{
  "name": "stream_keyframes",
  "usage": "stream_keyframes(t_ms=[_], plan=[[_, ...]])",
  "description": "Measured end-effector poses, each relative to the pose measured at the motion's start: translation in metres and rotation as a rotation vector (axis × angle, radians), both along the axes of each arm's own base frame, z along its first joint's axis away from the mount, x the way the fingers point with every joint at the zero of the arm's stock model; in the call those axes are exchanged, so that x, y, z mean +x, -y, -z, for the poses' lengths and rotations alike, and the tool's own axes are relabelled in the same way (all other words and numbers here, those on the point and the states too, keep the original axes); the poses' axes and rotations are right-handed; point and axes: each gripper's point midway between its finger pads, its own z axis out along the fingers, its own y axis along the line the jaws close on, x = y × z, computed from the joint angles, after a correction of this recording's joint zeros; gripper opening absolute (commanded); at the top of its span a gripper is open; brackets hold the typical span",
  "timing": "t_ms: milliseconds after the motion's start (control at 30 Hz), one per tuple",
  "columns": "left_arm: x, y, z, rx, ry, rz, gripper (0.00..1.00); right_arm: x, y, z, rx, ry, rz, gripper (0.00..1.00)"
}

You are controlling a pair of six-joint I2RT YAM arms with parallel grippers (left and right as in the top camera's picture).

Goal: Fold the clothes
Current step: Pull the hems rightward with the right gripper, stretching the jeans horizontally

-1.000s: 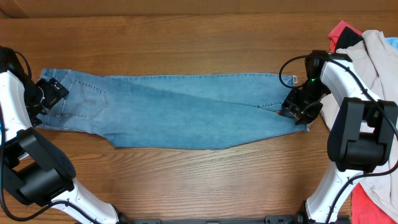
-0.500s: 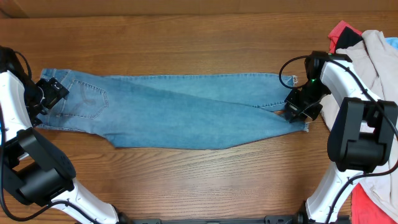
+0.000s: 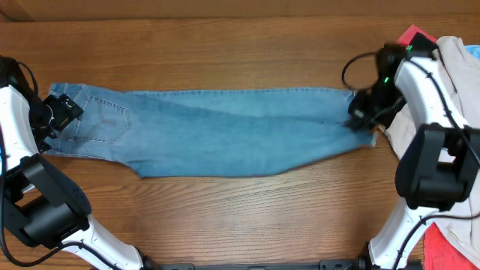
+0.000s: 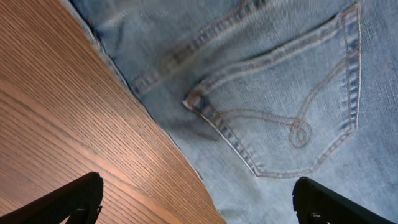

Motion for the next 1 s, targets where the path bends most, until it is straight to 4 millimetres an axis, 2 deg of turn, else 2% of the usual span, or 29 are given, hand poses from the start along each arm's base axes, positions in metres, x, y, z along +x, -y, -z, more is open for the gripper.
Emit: stream_keyframes(t_ms=[167,267,400,567,667,833,933,1000], plan=[[0.0,0.0,0.0,0.0,0.0,0.0,1.0,0.032,0.006,-0.075,-0.039,0.234,-0.012,0.04],[0.0,0.0,0.0,0.0,0.0,0.0,1.0,0.036,0.008,-0.096,-0.055,0.298,-0.016,0.04],[0.0,0.0,0.0,0.0,0.0,0.0,1.0,0.044,0.009,-0.092,-0.061,0.314,-0.019,0.04],[0.0,0.0,0.0,0.0,0.0,0.0,1.0,0.063,0.011,-0.091,-0.069,0.381,-0.022,0.04],[0.003,-0.002,0.0,0.006,0.01,0.0,1.0,0.066,0.012,-0.091,-0.071,0.394,-0.023,0.04],[0.022,-0.008,-0.004,0.026,0.093,0.009,1.0,0.066,0.012,-0.091,-0.071,0.394,-0.025,0.04],[0.046,-0.015,-0.011,0.059,0.198,0.06,1.0,0.065,0.012,-0.091,-0.07,0.389,-0.026,0.04],[0.056,-0.015,-0.014,0.06,0.24,0.101,0.98,0.064,0.011,-0.091,-0.069,0.385,-0.025,0.04]])
